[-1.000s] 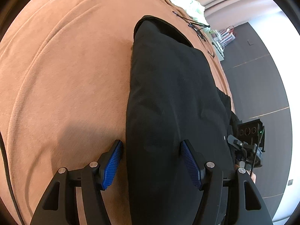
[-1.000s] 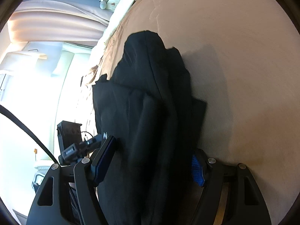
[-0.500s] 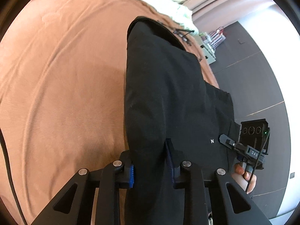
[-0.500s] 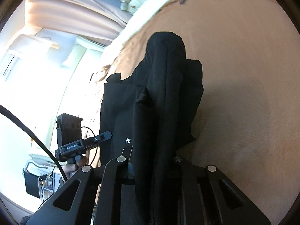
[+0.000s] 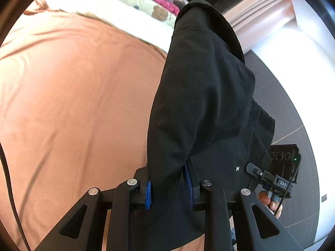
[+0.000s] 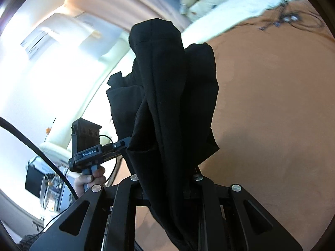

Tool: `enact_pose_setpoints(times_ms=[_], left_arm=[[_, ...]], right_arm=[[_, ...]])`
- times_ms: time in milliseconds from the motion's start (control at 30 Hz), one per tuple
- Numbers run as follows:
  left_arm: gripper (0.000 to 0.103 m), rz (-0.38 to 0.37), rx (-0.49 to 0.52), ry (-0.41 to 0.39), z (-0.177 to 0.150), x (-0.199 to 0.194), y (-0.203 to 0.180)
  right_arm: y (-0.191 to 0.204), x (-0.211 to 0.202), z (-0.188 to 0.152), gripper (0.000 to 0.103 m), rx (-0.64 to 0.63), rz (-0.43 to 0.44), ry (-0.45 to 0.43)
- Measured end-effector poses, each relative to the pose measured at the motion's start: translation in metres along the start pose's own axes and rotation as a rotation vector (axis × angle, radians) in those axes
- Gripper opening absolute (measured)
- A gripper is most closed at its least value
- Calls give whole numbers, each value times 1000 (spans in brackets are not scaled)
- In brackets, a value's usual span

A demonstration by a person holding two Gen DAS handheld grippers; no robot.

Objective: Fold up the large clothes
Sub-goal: 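Lift the folded shirt with both tools and carry it toward the headboard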

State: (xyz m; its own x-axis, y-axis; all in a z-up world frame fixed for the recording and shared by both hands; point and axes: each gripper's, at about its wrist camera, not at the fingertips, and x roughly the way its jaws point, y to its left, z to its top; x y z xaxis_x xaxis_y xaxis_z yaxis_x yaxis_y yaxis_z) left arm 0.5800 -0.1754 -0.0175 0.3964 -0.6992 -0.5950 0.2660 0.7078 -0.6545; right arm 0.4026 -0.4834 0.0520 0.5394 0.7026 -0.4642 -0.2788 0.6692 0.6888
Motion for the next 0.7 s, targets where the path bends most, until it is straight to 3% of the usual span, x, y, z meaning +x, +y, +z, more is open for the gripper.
enact_pose_setpoints(times_ms=[467, 700], left_arm=[[26, 121, -62, -206, -28, -191, 66], [26, 189, -113, -295, -55, -273, 106]], right_arm=[[129, 137, -4, 13, -164, 146, 117], [165, 217, 6, 13, -218, 203, 196]])
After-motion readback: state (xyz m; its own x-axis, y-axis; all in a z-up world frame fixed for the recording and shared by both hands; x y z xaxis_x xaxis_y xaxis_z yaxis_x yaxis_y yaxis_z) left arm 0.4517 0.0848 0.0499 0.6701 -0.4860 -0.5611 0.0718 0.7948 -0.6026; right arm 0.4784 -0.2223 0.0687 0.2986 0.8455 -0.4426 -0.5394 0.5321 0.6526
